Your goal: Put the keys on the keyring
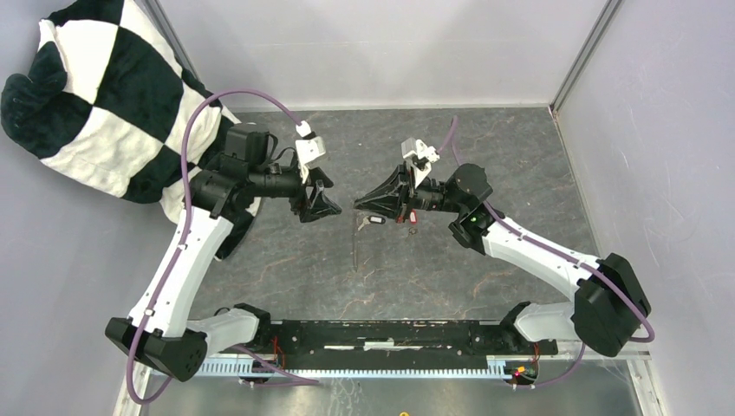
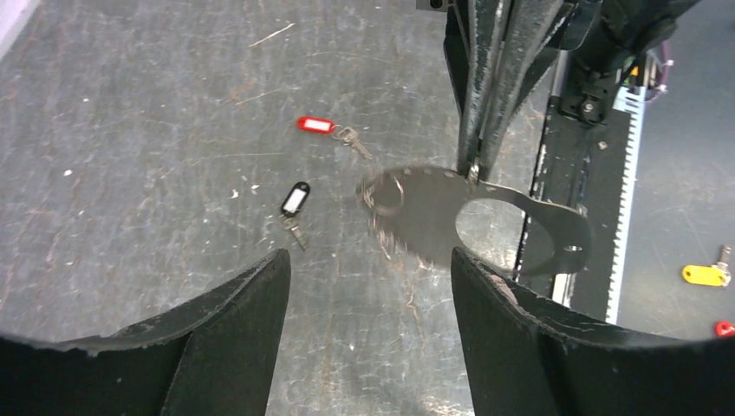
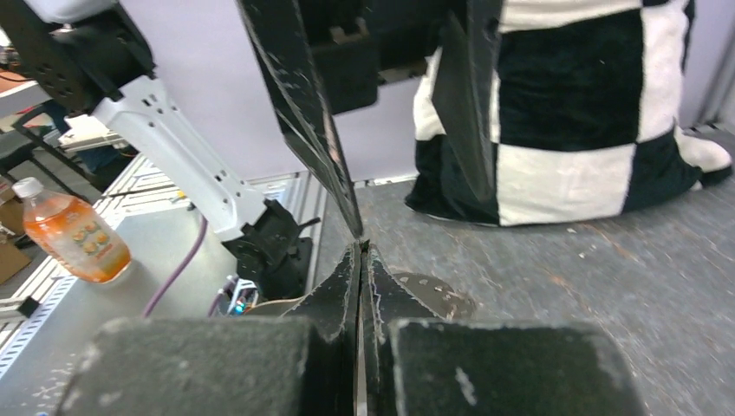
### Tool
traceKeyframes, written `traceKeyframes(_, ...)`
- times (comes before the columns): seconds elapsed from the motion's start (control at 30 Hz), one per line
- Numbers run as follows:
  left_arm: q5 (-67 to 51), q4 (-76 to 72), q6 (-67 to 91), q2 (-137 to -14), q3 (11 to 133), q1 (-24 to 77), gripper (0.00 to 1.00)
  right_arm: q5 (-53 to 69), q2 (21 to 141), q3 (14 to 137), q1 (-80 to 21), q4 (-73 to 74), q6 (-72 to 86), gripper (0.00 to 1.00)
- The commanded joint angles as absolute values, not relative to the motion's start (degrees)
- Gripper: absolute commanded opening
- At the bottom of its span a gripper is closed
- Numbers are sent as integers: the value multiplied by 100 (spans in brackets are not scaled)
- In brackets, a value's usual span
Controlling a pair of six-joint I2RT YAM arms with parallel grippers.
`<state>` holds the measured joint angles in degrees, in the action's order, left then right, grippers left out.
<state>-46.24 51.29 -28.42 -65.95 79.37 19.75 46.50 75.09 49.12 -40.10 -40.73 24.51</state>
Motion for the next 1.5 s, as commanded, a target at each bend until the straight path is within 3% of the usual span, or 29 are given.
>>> traceKeyframes(0.0,-5264,5106,-2744,-6601,7860,2081,75,4679,7283,5048,-4226,-4601,2677,0)
traceKeyframes(0.23,-5536,5106,-2568,-6425,7825,2166,77,4451,7216,5063,-4477,-4354,2482,0)
traceKeyframes(0.37,-5477,5100,-2316,-6344,7782,2230,99,4350,7179,5088,-4577,-4237,2421,0)
traceKeyframes(0.53,-5462,5077,-2369,-6124,7615,2250,99,4103,7072,5146,-4663,-3848,2155,0)
traceKeyframes(0.77,-4904,4609,-1561,-5984,7499,2257,81,3192,6977,5330,-4820,-2981,1661,0)
traceKeyframes(0.83,-4553,4625,-1422,-5986,7515,2251,86,2913,6922,5307,-4849,-2845,1571,0)
traceKeyframes(0.9,-4659,4772,-1650,-5961,7538,2245,99,2726,6868,5244,-4863,-2839,1547,0)
traceKeyframes(1.03,-4987,4782,-1886,-5793,7438,2253,100,2689,6856,5234,-4878,-2854,1574,0)
traceKeyframes(1.07,-5072,4780,-1968,-5764,7401,2253,97,2713,6859,5242,-4885,-2871,1590,0)
traceKeyframes(1.2,-5169,4841,-2210,-5850,7337,2255,61,2886,6919,5277,-4896,-3015,1706,0)
traceKeyframes(1.23,-5202,4905,-2293,-5917,7366,2256,56,2958,6946,5295,-4904,-3059,1746,0)
traceKeyframes(1.47,-5247,5289,-2976,-6186,7662,2254,55,3432,7068,5379,-4929,-3281,1930,0)
